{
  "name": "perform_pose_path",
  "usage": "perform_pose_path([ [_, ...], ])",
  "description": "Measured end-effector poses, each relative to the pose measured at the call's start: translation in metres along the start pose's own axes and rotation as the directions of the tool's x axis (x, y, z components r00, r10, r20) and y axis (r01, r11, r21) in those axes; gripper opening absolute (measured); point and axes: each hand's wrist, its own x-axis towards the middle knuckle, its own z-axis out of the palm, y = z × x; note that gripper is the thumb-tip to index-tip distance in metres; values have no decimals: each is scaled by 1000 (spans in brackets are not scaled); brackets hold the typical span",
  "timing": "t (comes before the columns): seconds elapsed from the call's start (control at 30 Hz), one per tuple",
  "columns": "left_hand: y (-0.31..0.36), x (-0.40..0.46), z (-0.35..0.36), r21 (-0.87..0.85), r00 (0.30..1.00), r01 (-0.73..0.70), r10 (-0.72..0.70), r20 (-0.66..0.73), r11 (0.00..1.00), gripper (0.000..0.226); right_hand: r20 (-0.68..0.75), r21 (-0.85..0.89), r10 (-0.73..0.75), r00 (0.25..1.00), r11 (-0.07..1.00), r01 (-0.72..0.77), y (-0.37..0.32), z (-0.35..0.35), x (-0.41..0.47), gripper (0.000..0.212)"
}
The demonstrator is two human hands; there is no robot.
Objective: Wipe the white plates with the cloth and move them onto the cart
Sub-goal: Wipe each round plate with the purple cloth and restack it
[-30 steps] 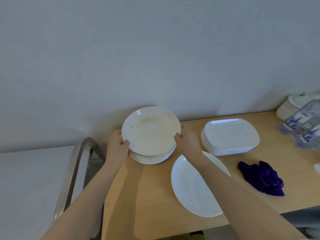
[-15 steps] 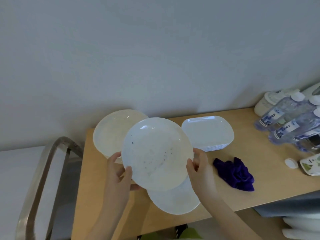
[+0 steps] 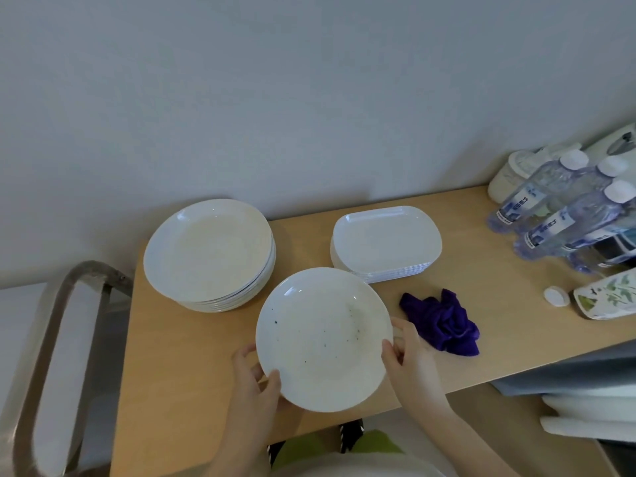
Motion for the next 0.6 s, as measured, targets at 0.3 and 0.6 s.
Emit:
perform_pose_path([
  [0.3,-9,16,-13,344,996,-85,72,50,935,53,71,-31,18,997,999,-15,5,15,14,37],
  [0.6,-10,24,-12,323,990,-141,128,62,936,48,153,-206,143,978,972,-110,1,22,13,37],
])
